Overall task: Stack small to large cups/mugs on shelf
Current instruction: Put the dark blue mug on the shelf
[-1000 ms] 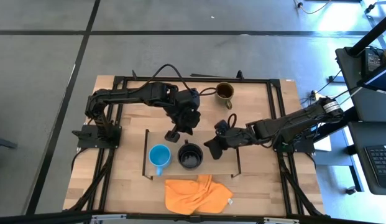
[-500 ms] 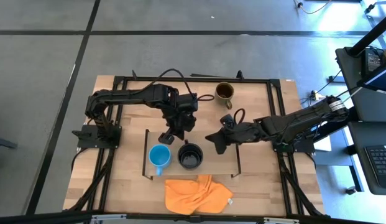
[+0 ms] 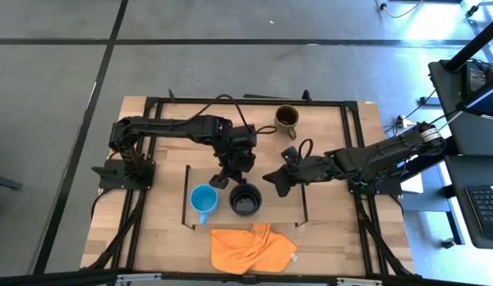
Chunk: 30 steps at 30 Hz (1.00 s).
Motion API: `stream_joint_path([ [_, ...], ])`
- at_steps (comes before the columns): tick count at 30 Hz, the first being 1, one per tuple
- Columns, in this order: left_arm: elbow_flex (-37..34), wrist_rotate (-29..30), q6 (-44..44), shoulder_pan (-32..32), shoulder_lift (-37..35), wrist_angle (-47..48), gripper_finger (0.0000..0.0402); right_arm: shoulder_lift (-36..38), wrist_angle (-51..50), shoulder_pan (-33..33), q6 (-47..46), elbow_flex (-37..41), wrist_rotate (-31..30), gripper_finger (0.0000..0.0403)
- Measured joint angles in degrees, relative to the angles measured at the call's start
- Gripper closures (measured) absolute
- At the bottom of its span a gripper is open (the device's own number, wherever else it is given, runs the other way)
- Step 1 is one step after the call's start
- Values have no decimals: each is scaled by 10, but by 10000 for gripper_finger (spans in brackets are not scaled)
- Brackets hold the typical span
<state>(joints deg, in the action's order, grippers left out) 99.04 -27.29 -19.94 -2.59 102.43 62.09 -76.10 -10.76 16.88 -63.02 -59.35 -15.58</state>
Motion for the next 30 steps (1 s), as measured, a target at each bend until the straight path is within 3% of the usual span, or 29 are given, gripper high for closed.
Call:
stream_joint_path([
  [5, 0, -10, 1, -3, 0, -55, 400, -5, 0, 9, -15, 0, 34, 395],
  [15, 0, -61, 3, -21, 5, -132, 400, -7, 2, 29, -44, 0, 36, 395],
  [20, 0, -4, 4, -41, 1, -99, 396, -7, -18, 42, -45, 0, 7, 395],
  [25, 0, -4, 37, -54, -11, -21, 400, -7, -57, 43, -86, 0, -2, 395],
  [30, 0, -10, 46, -28, -10, 16, 397, -7, -54, 43, -97, 0, 12, 395],
])
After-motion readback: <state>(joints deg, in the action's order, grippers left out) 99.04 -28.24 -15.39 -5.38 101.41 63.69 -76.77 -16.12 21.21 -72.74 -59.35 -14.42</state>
